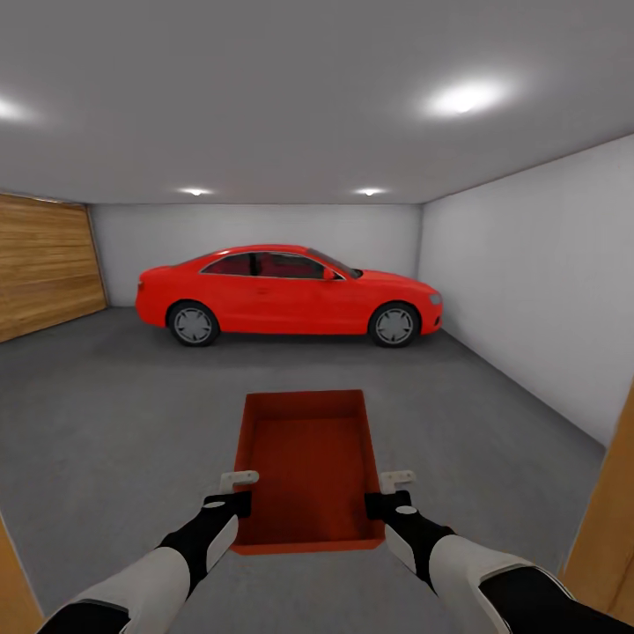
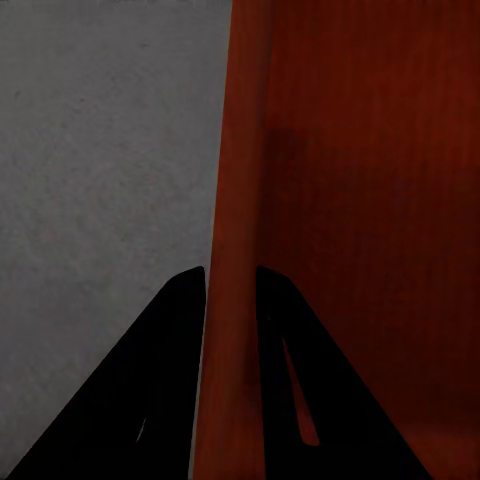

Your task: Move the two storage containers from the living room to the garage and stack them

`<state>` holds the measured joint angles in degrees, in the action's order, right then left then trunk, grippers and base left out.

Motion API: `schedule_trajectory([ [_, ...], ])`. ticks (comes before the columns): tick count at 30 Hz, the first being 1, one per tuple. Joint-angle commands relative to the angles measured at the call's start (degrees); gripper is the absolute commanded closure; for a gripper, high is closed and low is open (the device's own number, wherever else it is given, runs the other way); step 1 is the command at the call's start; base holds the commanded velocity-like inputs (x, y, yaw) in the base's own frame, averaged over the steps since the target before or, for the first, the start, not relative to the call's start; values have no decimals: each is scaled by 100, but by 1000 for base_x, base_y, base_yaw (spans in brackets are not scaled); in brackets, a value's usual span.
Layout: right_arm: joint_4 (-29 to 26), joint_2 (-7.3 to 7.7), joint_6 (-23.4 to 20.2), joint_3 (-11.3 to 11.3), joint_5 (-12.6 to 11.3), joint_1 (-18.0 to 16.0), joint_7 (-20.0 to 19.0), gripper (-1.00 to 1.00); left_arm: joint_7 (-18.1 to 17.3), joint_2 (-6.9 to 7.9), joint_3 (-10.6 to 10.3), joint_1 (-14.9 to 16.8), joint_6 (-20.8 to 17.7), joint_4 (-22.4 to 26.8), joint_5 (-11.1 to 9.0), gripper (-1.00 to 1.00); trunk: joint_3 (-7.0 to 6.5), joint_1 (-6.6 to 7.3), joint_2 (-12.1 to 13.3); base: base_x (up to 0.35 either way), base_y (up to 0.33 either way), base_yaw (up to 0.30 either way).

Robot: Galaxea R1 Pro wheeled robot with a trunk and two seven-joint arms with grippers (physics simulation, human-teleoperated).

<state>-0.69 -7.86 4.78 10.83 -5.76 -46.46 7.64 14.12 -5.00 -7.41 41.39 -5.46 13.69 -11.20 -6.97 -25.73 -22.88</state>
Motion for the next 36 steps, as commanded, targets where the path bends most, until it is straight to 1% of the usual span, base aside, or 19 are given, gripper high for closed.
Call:
schedule_trajectory([
  [1,-1,4,32,-69,-74,-3,27,100,91,166,99,1,-43,10,22,100,2,-5,-4,322,0,0],
  [25,-1,-3,32,-71,-74,-3,27,100,91,166,99,1,-43,11,21,100,2,-5,-4,322,0,0],
  [36,-1,3,32,-72,-74,-3,27,100,91,166,96,1,-43,11,21,100,2,-5,-4,322,75,0],
])
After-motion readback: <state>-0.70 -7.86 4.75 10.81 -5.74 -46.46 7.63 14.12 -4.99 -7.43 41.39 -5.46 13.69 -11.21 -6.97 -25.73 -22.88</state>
